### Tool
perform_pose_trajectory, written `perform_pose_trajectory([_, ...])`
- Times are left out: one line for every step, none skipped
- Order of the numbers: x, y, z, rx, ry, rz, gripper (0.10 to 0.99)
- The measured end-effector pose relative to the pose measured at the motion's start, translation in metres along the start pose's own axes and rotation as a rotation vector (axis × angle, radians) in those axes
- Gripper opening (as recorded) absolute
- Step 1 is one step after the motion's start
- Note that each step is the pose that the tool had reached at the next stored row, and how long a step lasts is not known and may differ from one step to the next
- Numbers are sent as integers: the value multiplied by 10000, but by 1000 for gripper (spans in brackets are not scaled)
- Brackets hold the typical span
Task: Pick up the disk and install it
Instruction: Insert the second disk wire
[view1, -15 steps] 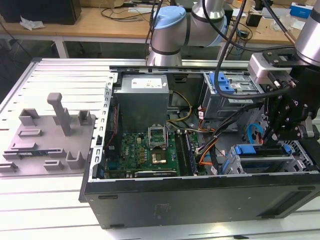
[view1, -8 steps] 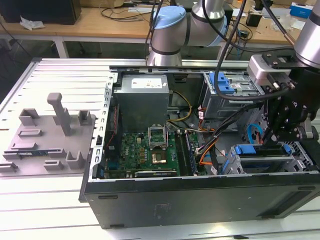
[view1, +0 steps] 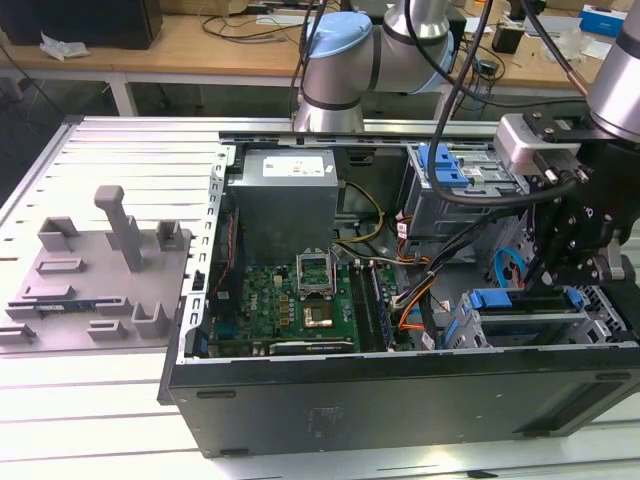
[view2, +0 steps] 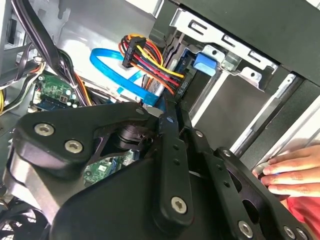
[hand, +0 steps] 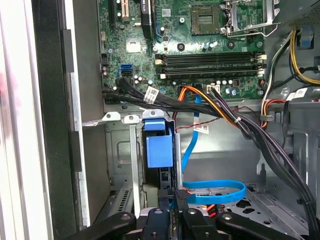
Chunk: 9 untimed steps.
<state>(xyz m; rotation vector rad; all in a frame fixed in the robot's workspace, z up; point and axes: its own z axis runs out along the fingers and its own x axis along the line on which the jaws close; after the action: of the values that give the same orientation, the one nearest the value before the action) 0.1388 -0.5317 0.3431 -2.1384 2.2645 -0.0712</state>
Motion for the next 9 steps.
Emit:
perform_pose_trajectory([1,0,10,0,0,-11,165])
perform_pose_trajectory([1,0,15,0,1,-17,165])
perform_pose_trajectory([1,0,17,0,3,-23,165])
perform_pose_trajectory([1,0,21,2,-2,-31,165])
perform_pose_trajectory([1,0,23,2,-2,-35,180])
perform_pose_trajectory([1,0,23,0,-1,-40,235])
perform_pose_trajectory([1,1,22,0,-2,-42,298])
perform_pose_trajectory([1,0,17,1,-3,-42,298])
perform_pose_trajectory([1,0,8,1,-3,-42,361])
